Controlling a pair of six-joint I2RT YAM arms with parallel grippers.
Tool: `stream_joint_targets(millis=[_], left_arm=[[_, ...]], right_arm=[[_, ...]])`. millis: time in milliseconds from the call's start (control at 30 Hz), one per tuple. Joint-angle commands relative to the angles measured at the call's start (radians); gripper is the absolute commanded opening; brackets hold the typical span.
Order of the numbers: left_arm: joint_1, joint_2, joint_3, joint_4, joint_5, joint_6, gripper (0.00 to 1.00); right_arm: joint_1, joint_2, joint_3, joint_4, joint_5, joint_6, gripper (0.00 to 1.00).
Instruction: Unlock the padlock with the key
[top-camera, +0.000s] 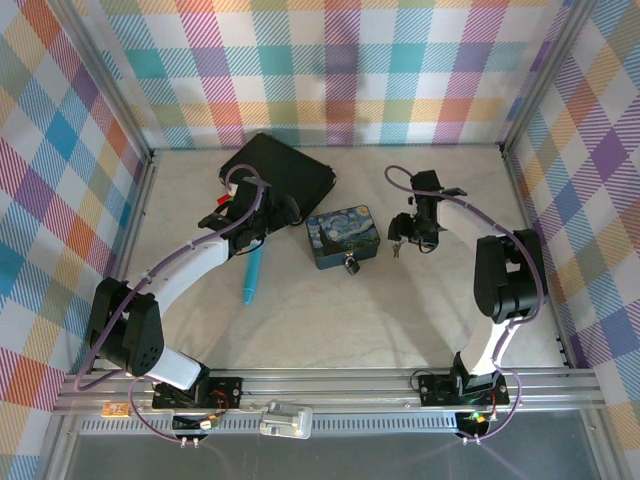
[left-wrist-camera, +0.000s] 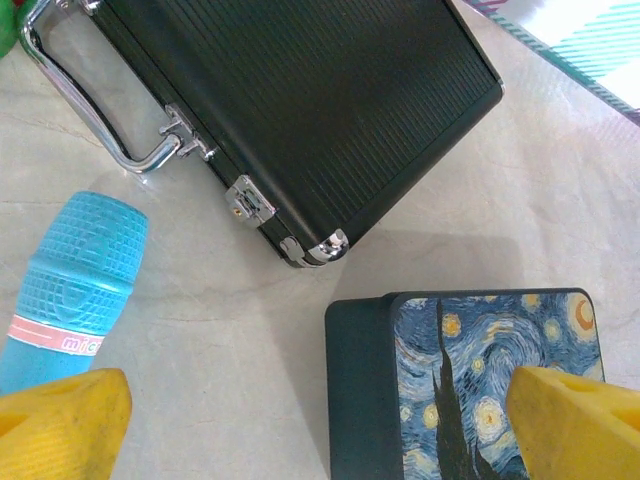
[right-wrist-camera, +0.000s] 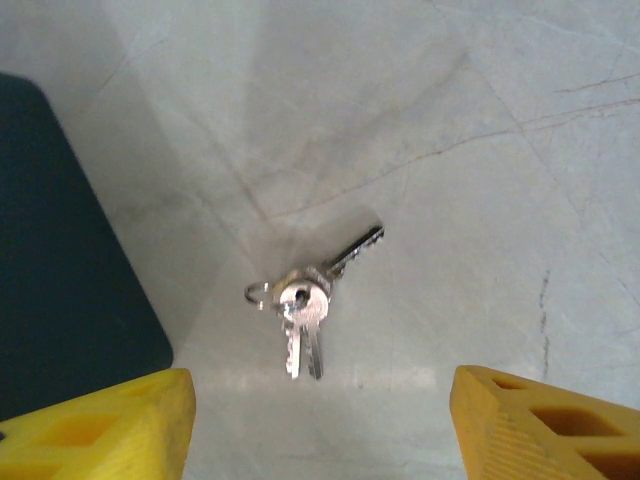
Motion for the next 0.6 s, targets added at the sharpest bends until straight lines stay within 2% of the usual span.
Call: stream_joint_targets(millis=[0,233,400,467,567], left_arm=[[-0.001,-0.026,-0.012,0.014,0.023,-0.023,0.96],[-0.003,-0.066,-0.035,0.003,0.014,-0.01,0.96],[-0.001,-0.083,-0.053,0.014,0.012,-0.011,0.96],[-0.002,-0.085,-0.057,0.014,0.014,-0.012,0.96],[-0.003,-0.085,-0.055,0.031,0.018,-0.015,0.96]], right_arm=[[0.017,0.048,-0.005,0.054,0.022,0.089,0.68],[0.037,0.139,0.027,0.083,0.046,0.143,0.62],[0.045,0.154,0.0,0.097,0.067,0.164,0.48],[0.045,0.154,-0.018,0.101,0.067,0.171,0.39],[0.046,0.145,-0.045,0.102,0.076,0.178,0.3]])
